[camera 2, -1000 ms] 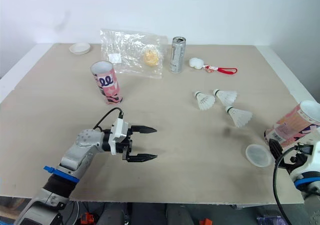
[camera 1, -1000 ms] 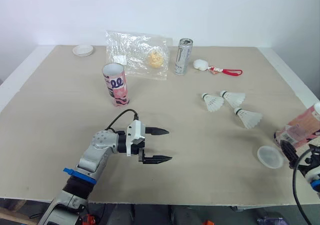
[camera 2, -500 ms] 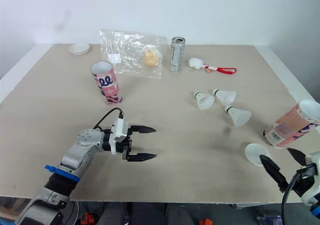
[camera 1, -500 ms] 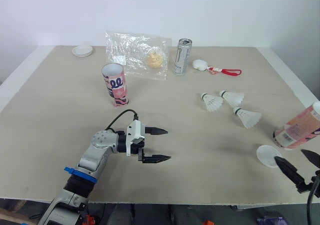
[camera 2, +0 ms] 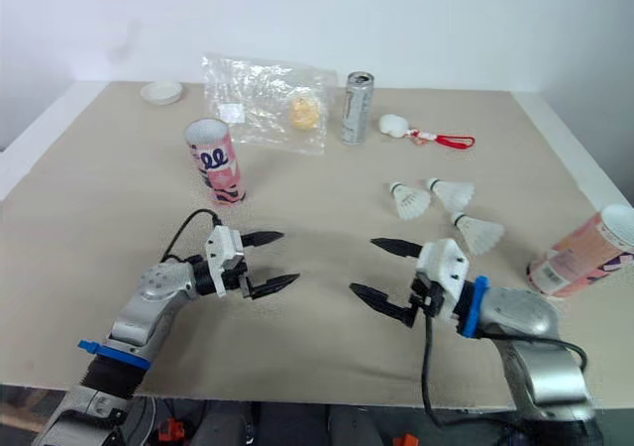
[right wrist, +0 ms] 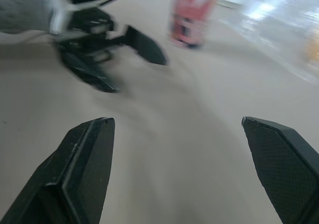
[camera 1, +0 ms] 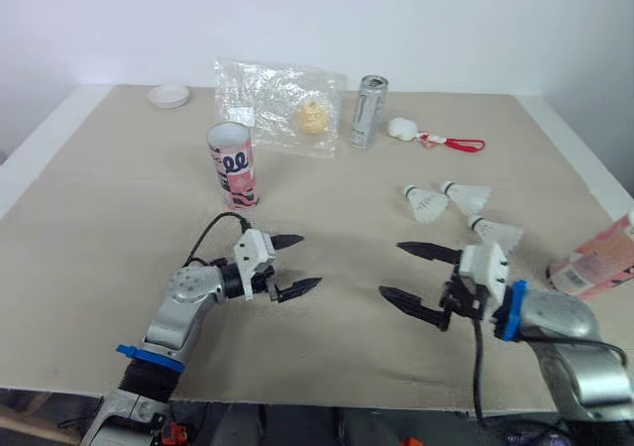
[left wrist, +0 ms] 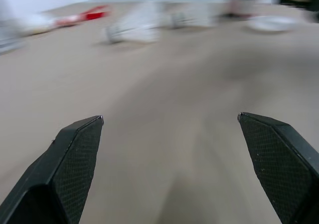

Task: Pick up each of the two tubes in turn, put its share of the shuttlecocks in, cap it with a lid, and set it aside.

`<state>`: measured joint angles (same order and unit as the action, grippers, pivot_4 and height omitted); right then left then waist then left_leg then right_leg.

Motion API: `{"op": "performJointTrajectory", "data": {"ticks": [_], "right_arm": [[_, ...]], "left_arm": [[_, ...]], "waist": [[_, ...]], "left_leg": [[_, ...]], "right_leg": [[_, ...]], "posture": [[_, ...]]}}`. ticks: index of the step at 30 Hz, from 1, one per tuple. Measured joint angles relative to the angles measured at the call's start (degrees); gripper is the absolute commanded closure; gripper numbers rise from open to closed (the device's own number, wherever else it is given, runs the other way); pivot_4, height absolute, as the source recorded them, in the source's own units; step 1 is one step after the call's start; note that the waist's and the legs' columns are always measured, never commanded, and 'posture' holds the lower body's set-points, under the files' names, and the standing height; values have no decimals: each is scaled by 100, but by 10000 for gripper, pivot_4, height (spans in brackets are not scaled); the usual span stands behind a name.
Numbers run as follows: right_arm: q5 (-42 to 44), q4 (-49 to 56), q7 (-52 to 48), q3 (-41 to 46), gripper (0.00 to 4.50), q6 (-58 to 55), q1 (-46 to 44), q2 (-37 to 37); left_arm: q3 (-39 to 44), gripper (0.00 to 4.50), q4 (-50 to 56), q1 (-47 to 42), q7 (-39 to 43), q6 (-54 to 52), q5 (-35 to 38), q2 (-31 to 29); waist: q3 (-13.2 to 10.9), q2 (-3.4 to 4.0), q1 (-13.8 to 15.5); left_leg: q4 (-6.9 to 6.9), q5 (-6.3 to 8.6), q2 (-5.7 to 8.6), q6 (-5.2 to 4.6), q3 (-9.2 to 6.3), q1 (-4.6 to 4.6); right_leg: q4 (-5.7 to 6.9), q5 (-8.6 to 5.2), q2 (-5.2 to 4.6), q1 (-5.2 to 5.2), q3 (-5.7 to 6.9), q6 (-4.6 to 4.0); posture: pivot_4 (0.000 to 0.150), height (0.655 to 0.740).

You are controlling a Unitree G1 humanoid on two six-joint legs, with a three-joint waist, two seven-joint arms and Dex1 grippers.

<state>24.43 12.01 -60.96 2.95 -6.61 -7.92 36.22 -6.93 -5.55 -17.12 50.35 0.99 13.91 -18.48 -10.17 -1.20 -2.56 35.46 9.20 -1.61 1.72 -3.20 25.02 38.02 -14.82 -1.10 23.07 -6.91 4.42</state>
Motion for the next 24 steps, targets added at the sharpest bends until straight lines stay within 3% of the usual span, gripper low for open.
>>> {"op": "performJointTrajectory", "data": {"ticks": [4,7,15,24], "right_arm": [[-50,-1010,-330,-515,1112,123,-1084,-443],[-44,-1343,-420,-588,1112,98,-1405,-623],[-232,-1922,-610,-793,1112,262,-1801,-813],[-369,-2284,-488,-852,1112,326,-2015,-1024]], "left_arm": [[300,0,433,237,-917,-482,-44,131],[529,0,631,423,-1477,-667,-115,179],[825,0,712,543,-2644,-1006,-436,335],[1146,0,-349,-419,-3517,-1252,-531,600]], "waist": [[-6,-8,-10],[-6,-8,3],[-6,-8,-2],[-6,-9,-9]], "left_leg": [[-3,0,-4,0,-9,1],[-5,0,-3,1,-13,3],[-2,-6,-4,10,-11,-1],[-3,-29,-4,28,-13,-1]], "right_leg": [[1,3,3,0,10,1],[2,2,1,0,14,-2],[2,14,1,0,21,-6],[2,33,3,1,24,0]], "posture": [[1500,7400],[1500,7400],[1500,7400],[1500,7400]]}}
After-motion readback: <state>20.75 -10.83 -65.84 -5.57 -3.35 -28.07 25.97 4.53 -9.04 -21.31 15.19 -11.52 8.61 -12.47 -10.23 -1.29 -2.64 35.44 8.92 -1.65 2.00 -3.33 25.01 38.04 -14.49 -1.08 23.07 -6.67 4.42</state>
